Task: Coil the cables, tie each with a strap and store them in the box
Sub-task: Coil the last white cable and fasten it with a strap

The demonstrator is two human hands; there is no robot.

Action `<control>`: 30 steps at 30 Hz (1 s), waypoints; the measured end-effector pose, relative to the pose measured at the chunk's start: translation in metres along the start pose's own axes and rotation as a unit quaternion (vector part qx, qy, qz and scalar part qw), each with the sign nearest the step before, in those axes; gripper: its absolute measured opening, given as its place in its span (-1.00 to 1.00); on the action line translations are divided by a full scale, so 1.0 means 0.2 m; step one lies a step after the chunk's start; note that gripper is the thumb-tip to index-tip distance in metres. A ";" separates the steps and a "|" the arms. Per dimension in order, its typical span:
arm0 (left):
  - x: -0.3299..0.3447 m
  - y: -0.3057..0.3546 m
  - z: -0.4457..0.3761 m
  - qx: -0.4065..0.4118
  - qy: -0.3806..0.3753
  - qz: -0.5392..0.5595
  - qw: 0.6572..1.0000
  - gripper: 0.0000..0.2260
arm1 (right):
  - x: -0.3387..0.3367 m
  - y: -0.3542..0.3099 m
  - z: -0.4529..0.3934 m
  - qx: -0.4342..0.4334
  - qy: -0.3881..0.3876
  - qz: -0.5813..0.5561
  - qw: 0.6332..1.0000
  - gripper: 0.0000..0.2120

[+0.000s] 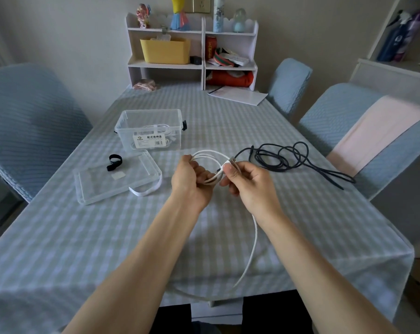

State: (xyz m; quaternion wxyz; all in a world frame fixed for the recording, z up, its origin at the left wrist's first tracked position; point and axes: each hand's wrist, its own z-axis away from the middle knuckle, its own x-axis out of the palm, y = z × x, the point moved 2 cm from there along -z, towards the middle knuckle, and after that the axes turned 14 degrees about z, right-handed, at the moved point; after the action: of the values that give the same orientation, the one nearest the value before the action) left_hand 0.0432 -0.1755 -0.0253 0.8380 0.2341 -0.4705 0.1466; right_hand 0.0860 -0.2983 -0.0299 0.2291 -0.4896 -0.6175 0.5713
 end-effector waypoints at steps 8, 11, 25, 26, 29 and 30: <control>0.02 -0.01 0.01 0.026 -0.024 -0.005 0.999 -0.65 | 0.01 0.02 0.00 0.026 -0.004 0.051 0.998 -0.80; 0.03 -0.01 0.02 0.046 -0.033 -0.030 0.998 -0.62 | 0.02 0.02 0.00 0.019 0.000 0.076 0.997 -0.78; 0.01 -0.05 0.08 0.029 -0.034 -0.053 0.998 -0.60 | 0.05 -0.03 0.07 -0.074 -0.054 0.217 0.972 -0.47; 0.01 -0.05 0.08 0.022 -0.045 -0.059 0.997 -0.61 | 0.05 -0.02 0.06 -0.066 -0.044 0.209 0.975 -0.53; 0.00 -0.04 0.07 0.004 -0.074 -0.084 0.994 -0.63 | 0.04 0.01 0.04 -0.046 -0.032 0.187 0.981 -0.77; 0.00 -0.03 0.07 -0.001 -0.079 -0.097 0.992 -0.64 | 0.04 0.01 0.04 -0.048 -0.032 0.190 0.980 -0.83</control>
State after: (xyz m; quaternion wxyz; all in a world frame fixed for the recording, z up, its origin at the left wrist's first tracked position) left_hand 0.0355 -0.1878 -0.0200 0.8088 0.2889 -0.5103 0.0450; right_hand 0.0767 -0.2965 -0.0357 0.0724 -0.5903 -0.5468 0.5894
